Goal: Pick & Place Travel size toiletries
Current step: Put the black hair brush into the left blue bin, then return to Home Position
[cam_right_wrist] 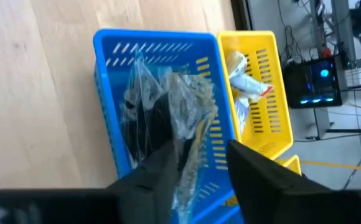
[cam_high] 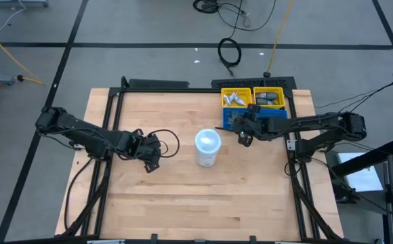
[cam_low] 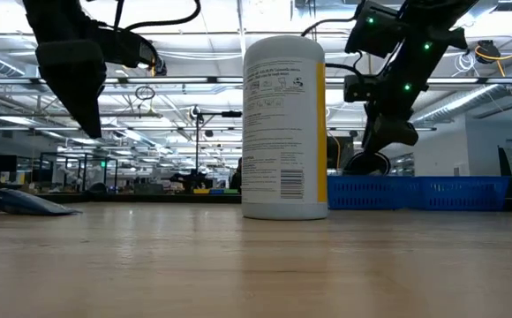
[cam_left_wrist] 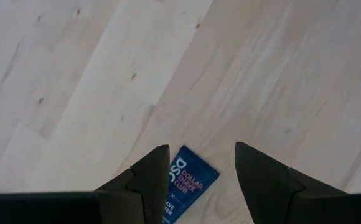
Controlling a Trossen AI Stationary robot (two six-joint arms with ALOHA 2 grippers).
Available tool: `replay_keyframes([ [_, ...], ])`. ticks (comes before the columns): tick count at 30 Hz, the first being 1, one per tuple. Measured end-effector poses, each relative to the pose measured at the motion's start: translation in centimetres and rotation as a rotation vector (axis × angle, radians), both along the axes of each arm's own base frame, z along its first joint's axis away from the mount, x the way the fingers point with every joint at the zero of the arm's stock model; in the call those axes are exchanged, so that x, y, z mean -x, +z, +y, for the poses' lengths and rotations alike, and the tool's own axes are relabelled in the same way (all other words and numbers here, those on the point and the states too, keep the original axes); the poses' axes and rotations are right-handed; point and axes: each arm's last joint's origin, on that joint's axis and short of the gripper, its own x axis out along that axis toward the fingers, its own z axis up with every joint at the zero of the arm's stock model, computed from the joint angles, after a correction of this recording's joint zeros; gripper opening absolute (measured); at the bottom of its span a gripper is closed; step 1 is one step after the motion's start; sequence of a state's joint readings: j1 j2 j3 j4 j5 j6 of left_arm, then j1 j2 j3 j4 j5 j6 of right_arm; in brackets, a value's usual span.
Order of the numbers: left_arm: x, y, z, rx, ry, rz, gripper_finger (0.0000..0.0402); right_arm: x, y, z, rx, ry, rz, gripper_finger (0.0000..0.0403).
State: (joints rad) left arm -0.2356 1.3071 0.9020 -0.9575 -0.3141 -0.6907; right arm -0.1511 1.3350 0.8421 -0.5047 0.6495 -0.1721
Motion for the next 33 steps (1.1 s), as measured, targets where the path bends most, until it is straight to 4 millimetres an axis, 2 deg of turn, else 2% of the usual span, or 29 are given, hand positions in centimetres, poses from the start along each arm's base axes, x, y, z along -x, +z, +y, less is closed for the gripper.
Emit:
replay_keyframes([
  [8, 0.4, -0.1, 0.1, -0.009, 0.001, 0.037, 0.0182, -0.2, 0.3, 0.0, 0.008, -0.002, -0.037, 0.0227],
  [13, 0.4, -0.1, 0.1, -0.010, 0.002, 0.042, 0.0182, -0.3, 1.4, -0.1, 0.025, 0.000, -0.139, 0.0263],
  [21, 0.4, -0.1, 0.1, -0.005, 0.023, 0.036, 0.0182, 0.3, 4.4, 0.1, 0.065, 0.015, -0.336, 0.0274],
  [26, 0.4, -0.1, 0.1, -0.007, 0.005, 0.046, 0.0182, 0.9, 5.6, 0.7, 0.054, 0.022, -0.411, 0.0269],
  [33, 1.1, -0.4, -0.1, 0.076, -0.050, 0.145, 0.0182, 1.4, 6.7, 1.9, 0.049, 0.070, -0.482, 0.0268],
])
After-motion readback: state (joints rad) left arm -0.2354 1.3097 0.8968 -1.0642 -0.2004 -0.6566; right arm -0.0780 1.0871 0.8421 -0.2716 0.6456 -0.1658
